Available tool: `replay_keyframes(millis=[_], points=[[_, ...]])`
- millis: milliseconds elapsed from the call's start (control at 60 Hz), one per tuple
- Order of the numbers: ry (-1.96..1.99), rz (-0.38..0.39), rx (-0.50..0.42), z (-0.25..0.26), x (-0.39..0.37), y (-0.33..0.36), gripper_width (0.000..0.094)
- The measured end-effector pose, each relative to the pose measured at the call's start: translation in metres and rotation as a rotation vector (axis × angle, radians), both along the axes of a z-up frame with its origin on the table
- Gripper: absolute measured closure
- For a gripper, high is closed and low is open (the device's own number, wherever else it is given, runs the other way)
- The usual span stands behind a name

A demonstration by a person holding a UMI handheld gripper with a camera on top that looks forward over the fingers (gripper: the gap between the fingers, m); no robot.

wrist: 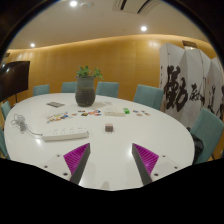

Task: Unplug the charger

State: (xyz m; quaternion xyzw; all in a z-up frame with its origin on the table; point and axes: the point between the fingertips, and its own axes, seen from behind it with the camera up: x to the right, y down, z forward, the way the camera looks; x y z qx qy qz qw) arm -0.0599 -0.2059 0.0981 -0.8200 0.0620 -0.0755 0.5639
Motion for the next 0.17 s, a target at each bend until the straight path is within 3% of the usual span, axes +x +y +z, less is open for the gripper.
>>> replay_keyframes(millis=[167], points=[[-0.011,0.014,0.001,0.0050,-0.0040,-0.0089,0.0065]])
